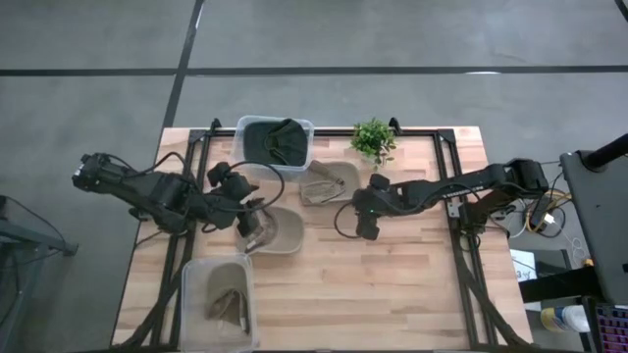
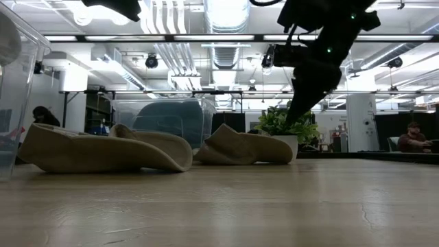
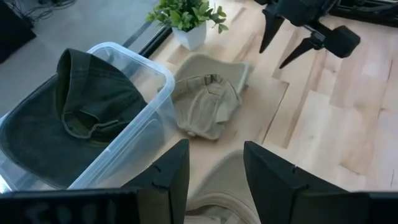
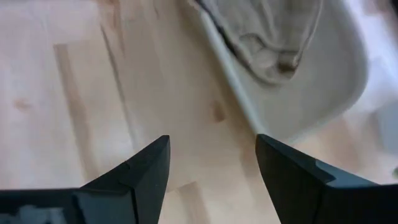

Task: Pick & Place hat
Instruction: Put the top brown cap in the bottom transparent bin

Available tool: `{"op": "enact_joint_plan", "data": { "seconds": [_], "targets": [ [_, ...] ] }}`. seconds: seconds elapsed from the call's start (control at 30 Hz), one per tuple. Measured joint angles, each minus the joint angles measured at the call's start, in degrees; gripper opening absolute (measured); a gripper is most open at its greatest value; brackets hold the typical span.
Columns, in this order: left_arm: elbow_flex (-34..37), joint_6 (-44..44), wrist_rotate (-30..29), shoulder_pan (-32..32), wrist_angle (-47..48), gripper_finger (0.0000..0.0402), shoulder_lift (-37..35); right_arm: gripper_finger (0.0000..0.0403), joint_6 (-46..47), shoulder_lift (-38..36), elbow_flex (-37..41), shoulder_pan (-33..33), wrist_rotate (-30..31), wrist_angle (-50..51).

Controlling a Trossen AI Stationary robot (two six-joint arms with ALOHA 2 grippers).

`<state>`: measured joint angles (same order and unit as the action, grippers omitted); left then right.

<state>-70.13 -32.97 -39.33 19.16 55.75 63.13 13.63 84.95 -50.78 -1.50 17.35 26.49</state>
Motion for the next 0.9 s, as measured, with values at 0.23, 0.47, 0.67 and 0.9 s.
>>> {"op": "enact_joint_plan", "data": {
  "seconds": [0.23, 0.47, 0.67, 0.9],
  "targets": [
    [0.0, 0.0, 0.0, 0.0, 0.0, 0.0144, 0.0, 0.0228, -8.4, 0.0, 3.1, 0.0, 2.3, -8.7],
    [0.0, 0.0, 0.0, 0.0, 0.0, 0.0144, 0.0, 0.0226, -14.8, 0.0, 5.9, 0.9, 2.8, -14.2],
    [0.1, 0.0, 0.0, 0.0, 0.0, 0.0144, 0.0, 0.0226, -18.7, 0.0, 6.0, 1.5, 5.3, -16.1],
    [0.1, -0.1, 0.0, 0.0, 0.0, 0.0144, 0.0, 0.0226, -19.9, 3.8, 6.0, 1.6, 5.3, -17.7]
  ]
}}
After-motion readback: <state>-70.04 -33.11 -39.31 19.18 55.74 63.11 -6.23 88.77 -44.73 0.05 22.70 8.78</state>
